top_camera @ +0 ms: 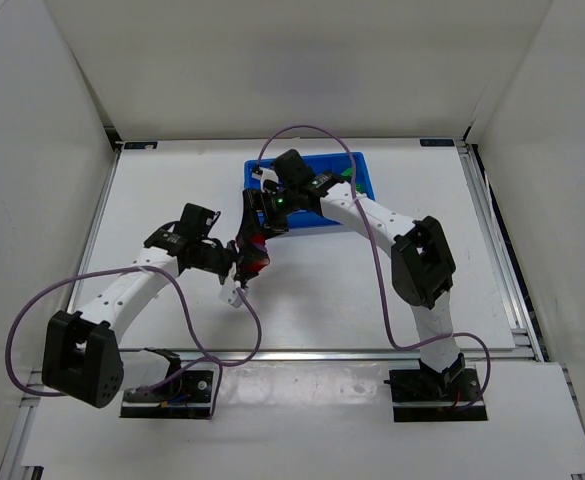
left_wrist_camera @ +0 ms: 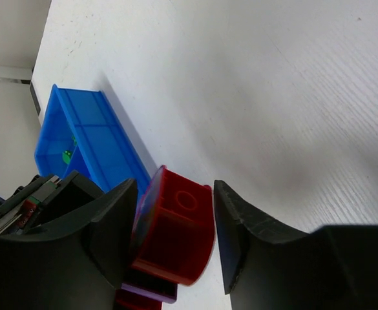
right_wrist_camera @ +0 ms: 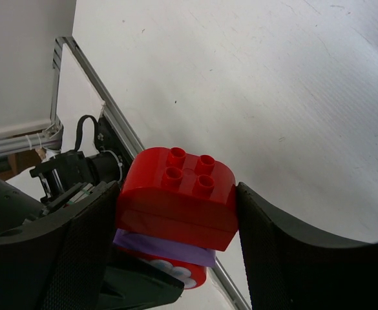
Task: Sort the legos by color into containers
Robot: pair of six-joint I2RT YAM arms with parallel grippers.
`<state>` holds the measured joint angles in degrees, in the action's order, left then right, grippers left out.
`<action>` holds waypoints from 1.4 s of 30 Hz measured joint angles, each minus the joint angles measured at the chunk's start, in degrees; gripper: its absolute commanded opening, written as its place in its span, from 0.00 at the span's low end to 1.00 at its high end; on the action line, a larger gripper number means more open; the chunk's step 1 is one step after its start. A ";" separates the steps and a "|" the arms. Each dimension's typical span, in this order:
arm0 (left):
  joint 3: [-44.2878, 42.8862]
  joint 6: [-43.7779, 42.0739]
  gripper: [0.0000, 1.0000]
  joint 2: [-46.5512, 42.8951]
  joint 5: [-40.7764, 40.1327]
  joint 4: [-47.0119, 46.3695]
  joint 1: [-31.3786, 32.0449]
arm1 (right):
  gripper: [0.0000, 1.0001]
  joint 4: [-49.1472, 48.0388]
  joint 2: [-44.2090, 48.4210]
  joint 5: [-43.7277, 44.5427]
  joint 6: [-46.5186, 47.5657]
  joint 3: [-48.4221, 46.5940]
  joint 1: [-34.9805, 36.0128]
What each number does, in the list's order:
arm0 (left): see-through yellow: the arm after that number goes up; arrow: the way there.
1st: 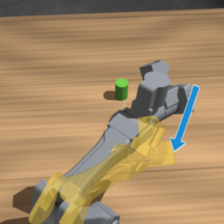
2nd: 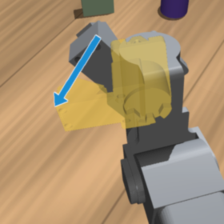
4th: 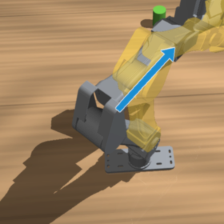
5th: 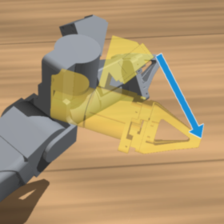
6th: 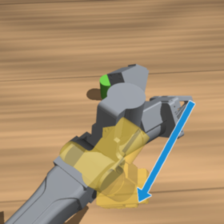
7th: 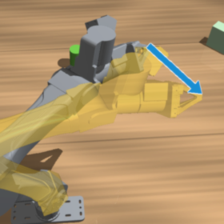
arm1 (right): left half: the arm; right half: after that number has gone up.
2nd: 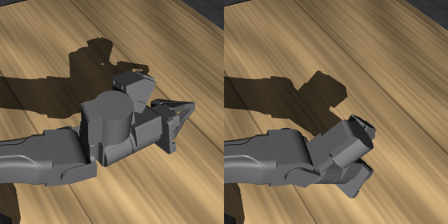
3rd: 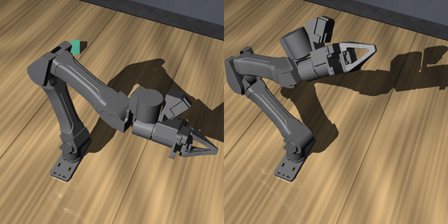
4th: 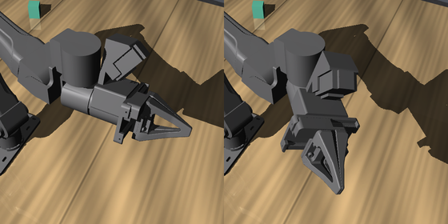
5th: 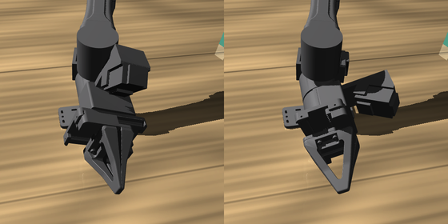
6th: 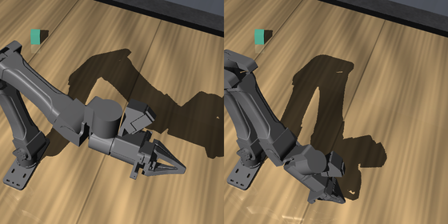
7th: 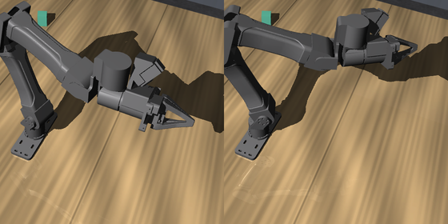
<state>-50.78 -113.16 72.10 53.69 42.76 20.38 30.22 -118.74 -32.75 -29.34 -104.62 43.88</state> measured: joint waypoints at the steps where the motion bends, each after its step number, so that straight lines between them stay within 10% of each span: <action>1: -0.07 -0.02 0.58 0.15 -0.20 0.00 0.02 | 0.00 0.00 0.00 0.00 0.02 0.00 0.00; 16: 2.08 -0.42 0.24 -3.13 2.01 -2.01 0.94 | 0.00 -0.39 0.00 -1.18 -2.16 0.28 -0.13; 35: 3.17 0.17 0.20 -15.76 11.04 -0.96 4.98 | 0.00 0.22 0.70 6.99 -0.35 0.35 -4.61; 42: -0.79 20.26 0.21 -20.46 11.10 -2.84 4.98 | 0.00 1.33 9.40 12.81 4.72 2.95 -8.37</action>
<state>-51.57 -92.90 51.64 64.79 39.92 25.36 31.55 -109.34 -19.94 -24.62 -101.67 35.51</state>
